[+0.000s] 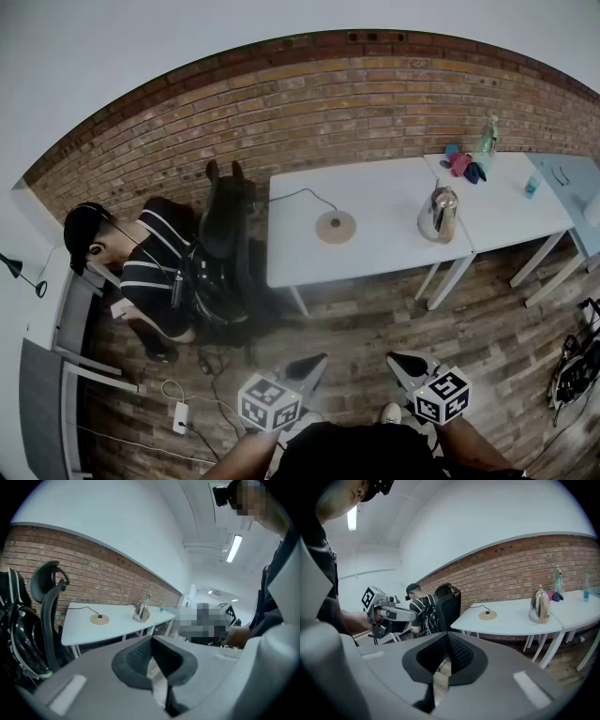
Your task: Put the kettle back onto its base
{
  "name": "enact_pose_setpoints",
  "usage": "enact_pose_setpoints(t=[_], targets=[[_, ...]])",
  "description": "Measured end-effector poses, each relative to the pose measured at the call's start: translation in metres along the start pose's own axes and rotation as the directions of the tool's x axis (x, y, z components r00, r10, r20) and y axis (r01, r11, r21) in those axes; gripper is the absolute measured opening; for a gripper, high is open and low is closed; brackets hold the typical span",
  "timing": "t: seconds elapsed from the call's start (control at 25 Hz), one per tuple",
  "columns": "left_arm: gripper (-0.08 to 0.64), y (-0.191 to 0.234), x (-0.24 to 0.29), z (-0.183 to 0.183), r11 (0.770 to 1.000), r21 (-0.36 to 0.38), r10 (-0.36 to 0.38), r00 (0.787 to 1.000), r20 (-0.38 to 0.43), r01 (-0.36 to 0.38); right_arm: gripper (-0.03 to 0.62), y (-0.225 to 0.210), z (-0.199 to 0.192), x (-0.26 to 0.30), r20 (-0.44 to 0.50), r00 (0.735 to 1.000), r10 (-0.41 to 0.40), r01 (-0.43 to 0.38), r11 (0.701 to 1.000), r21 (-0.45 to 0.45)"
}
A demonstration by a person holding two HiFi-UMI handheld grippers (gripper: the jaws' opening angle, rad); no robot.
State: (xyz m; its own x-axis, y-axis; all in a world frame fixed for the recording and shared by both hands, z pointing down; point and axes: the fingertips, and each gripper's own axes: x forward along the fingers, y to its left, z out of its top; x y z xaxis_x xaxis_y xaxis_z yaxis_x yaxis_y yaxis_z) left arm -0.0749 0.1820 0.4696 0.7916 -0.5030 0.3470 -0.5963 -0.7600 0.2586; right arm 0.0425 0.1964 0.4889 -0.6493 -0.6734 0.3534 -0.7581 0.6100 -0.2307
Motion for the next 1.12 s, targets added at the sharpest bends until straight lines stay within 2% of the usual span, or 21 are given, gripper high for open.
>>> enact_pose_setpoints(t=[0.48, 0.76, 1.12], targets=[[0.001, -0.0025, -0.0005, -0.0008, 1.000, 0.007, -0.008, 1.000, -0.001, 0.008, 0.025, 0.0044, 0.0019, -0.0014, -0.001, 1.000, -0.002, 0.002, 1.000, -0.026], [0.001, -0.0028, -0.0011, -0.0022, 1.000, 0.004, -0.006, 1.000, -0.004, 0.006, 0.028, 0.0018, 0.0030, -0.0027, 0.033, 0.999, 0.005, -0.007, 0.999, 0.048], [0.001, -0.0035, -0.0007, -0.0033, 1.000, 0.003, -0.003, 1.000, 0.005, 0.003, 0.028, 0.0020, -0.0001, -0.0015, 0.032, 0.999, 0.010, -0.011, 0.999, 0.049]])
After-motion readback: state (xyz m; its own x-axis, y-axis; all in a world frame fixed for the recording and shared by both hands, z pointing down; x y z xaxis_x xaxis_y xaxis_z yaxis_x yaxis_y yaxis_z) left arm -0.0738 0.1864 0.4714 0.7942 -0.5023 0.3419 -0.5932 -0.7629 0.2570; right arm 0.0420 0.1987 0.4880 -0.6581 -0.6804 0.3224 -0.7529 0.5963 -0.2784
